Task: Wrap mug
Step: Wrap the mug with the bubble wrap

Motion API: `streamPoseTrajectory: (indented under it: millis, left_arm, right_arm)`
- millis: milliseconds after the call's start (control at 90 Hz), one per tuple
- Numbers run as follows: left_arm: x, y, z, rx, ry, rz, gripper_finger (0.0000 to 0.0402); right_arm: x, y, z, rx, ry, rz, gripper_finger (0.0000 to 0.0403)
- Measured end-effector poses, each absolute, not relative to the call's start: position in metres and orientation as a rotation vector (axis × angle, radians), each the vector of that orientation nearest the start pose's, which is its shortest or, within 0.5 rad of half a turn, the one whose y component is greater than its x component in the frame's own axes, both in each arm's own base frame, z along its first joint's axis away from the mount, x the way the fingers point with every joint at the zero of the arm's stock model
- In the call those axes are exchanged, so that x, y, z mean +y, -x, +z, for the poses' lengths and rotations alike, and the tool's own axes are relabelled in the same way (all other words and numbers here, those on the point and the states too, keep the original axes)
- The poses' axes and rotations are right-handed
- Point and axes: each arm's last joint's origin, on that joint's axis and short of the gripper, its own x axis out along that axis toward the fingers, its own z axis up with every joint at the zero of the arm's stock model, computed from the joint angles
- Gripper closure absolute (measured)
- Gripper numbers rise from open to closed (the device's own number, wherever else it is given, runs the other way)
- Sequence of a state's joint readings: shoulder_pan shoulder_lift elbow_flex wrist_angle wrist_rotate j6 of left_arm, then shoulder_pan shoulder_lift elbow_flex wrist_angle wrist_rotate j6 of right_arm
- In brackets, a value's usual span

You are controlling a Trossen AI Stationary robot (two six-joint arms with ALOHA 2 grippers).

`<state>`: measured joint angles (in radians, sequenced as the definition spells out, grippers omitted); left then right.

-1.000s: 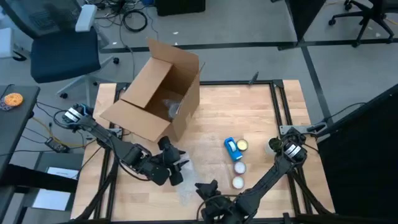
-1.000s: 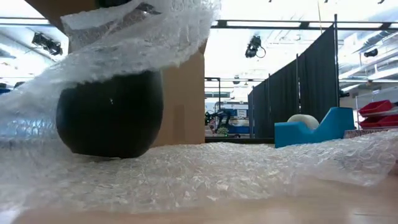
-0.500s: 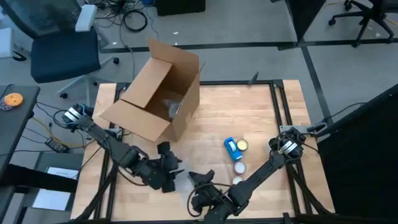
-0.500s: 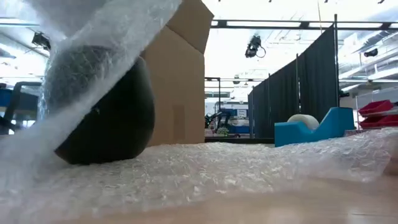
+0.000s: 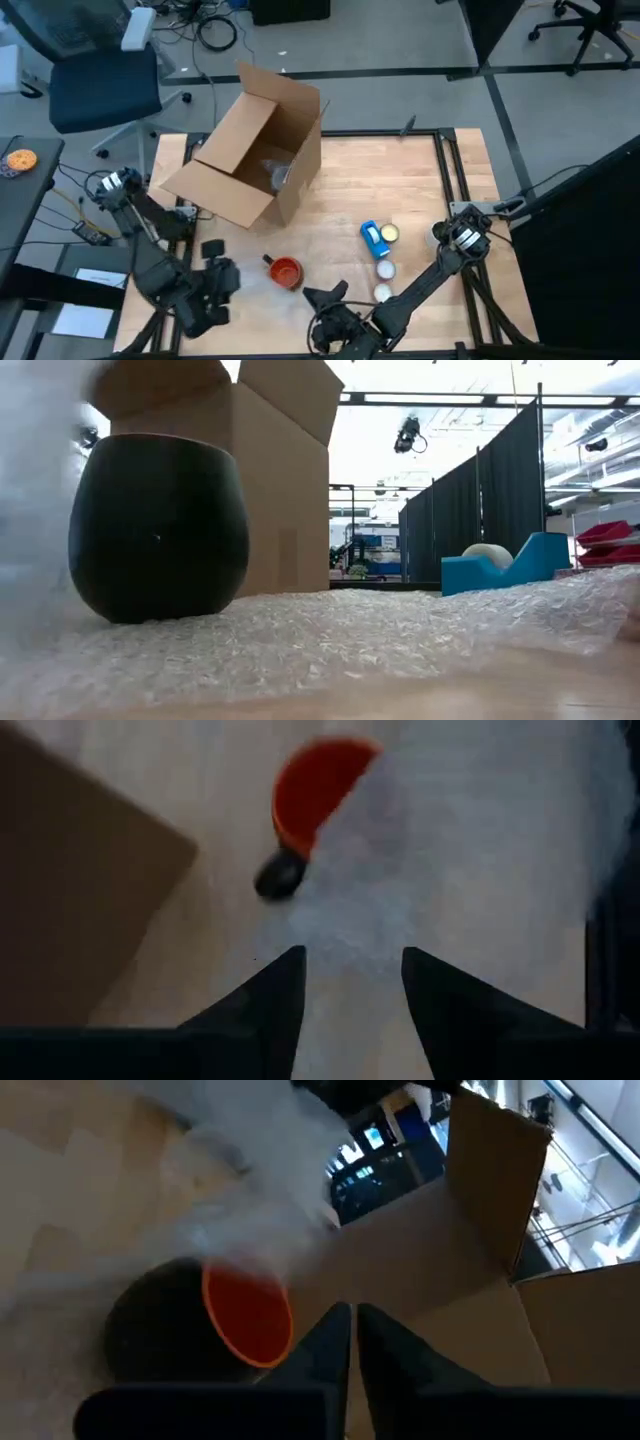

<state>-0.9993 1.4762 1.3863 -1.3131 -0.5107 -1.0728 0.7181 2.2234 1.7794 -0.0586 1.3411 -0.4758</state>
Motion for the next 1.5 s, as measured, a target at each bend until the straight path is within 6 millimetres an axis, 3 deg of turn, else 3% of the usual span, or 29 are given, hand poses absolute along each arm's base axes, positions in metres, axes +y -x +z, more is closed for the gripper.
streamPoseTrajectory:
  millis: [222, 422, 511, 711, 833, 956, 1211, 1333, 1500]
  left_arm:
    - [-0.217, -0.143, 0.298, 0.933, -0.045, 0.215, 0.0249]
    - [-0.207, -0.149, 0.301, 0.817, -0.145, 0.301, 0.0249]
    - [-0.202, -0.154, 0.301, 0.813, -0.153, 0.332, 0.0249]
    - [-0.204, -0.152, 0.296, 1.036, -0.031, 0.269, 0.0249]
    - [-0.216, -0.142, 0.290, 1.147, 0.119, 0.214, 0.0249]
    - [-0.228, -0.130, 0.272, 1.197, 0.215, 0.182, 0.0249]
    - [-0.225, -0.105, 0.224, 1.474, 0.378, 0.326, 0.0249]
    - [-0.229, -0.105, 0.213, 1.518, 0.443, 0.281, 0.0249]
    - [-0.234, -0.108, 0.212, 1.507, 0.500, 0.234, 0.0249]
  right_arm:
    - [0.302, -0.394, 0.231, 0.374, 0.830, -0.513, 0.0403]
    - [0.307, -0.403, 0.233, 0.299, 0.662, -0.192, 0.0401]
    - [0.306, -0.405, 0.232, 0.300, 0.612, -0.151, 0.0394]
    - [0.301, -0.406, 0.227, 0.339, 0.604, -0.167, 0.0365]
    - [0.302, -0.404, 0.226, 0.349, 0.609, -0.161, 0.0346]
    - [0.302, -0.404, 0.225, 0.352, 0.608, -0.162, 0.0332]
    - [0.302, -0.404, 0.225, 0.351, 0.581, -0.169, 0.0319]
    - [0.301, -0.405, 0.225, 0.353, 0.582, -0.169, 0.0319]
    - [0.301, -0.405, 0.225, 0.353, 0.582, -0.171, 0.0318]
